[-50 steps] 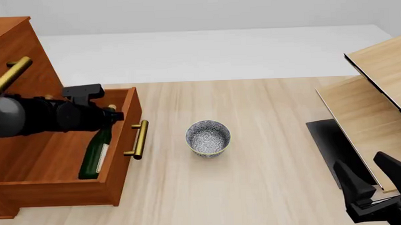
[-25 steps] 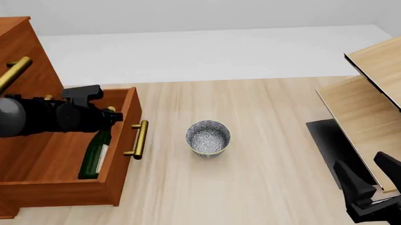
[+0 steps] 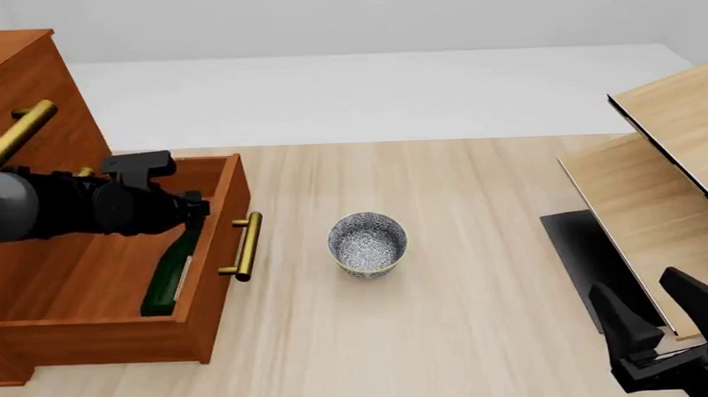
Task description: Put the wine bottle in the bottom drawer of the cabinet.
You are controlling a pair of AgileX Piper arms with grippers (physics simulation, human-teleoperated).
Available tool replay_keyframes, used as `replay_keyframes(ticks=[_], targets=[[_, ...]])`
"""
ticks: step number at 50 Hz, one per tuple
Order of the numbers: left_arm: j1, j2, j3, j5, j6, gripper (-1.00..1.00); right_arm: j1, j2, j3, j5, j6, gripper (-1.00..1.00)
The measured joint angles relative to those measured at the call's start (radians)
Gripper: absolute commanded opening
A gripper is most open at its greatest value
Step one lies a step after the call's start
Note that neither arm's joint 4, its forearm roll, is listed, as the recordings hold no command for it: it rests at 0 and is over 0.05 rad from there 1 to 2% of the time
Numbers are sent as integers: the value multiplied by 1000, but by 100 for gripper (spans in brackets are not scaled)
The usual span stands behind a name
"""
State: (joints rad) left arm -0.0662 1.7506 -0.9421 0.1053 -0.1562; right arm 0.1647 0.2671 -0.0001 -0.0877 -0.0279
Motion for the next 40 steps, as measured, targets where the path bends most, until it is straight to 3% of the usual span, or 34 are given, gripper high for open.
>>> replay_keyframes(ticks=[40], targets=[[19, -131, -63, 116, 90, 100, 1, 6, 0, -5, -3, 100]])
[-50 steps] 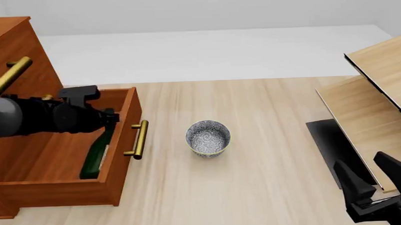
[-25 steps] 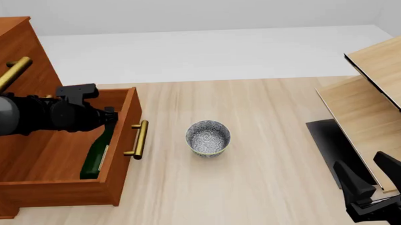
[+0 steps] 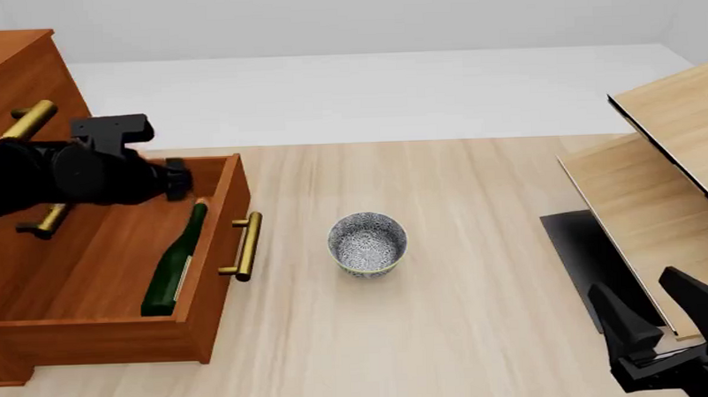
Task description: Put the wine bottle in the bottom drawer of the cabinet.
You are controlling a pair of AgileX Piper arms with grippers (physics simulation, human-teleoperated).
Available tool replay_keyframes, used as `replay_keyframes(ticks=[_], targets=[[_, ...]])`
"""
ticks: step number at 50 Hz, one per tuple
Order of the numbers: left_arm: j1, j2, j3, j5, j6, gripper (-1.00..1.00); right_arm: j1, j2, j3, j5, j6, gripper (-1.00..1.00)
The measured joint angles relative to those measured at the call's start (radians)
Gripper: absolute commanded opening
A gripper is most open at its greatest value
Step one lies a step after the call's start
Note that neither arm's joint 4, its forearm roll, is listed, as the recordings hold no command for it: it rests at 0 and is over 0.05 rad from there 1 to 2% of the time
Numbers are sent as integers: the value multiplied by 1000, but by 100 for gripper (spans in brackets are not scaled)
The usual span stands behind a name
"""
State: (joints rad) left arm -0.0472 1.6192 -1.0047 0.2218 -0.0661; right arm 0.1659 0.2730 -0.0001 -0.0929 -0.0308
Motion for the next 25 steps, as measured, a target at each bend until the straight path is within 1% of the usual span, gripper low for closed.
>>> replay_keyframes(ticks=[15, 25], targets=[[-22, -114, -17, 61, 29, 100, 0, 8, 0, -8, -2, 100], [-43, -199, -43, 116, 56, 100, -1, 4, 0, -3, 1, 100]])
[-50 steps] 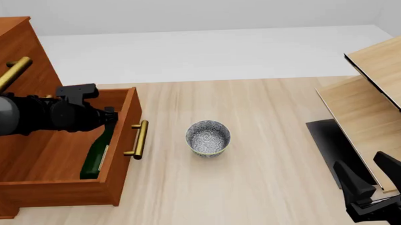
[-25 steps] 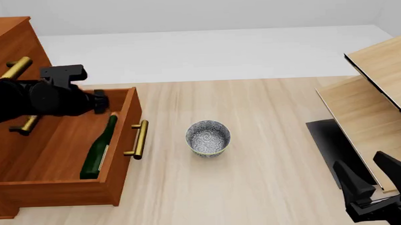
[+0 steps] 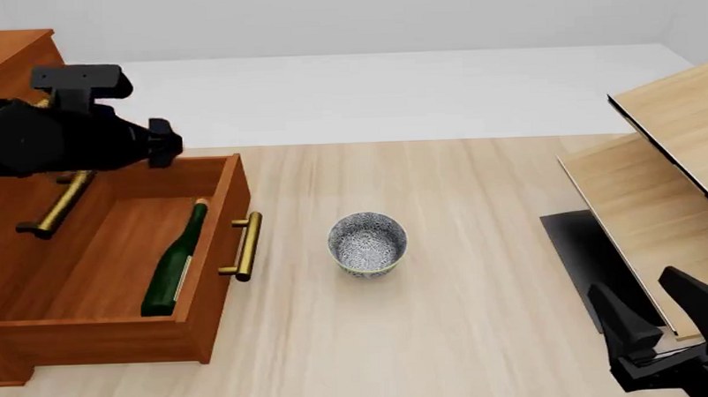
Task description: Put the wine bottle in the bottom drawer of the cabinet.
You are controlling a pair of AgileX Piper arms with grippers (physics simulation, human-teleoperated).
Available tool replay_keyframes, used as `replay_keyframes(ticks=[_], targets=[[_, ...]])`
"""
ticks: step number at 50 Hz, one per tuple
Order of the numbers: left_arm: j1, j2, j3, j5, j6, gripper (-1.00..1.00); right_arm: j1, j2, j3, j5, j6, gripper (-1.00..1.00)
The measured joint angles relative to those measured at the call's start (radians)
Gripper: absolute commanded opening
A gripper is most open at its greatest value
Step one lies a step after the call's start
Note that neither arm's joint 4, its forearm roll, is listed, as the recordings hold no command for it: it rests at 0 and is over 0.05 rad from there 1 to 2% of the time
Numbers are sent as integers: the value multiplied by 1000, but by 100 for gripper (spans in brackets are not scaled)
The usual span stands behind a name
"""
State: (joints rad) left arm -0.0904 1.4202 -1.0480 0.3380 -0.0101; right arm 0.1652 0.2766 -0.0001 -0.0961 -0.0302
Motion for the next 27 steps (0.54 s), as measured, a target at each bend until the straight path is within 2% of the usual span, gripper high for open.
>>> replay_keyframes(ticks=[13, 27], targets=[[-32, -147, -50, 100, 56, 100, 0, -2, 0, 2, 1, 100], [-75, -318, -93, 214, 70, 100, -1, 3, 0, -3, 1, 100]])
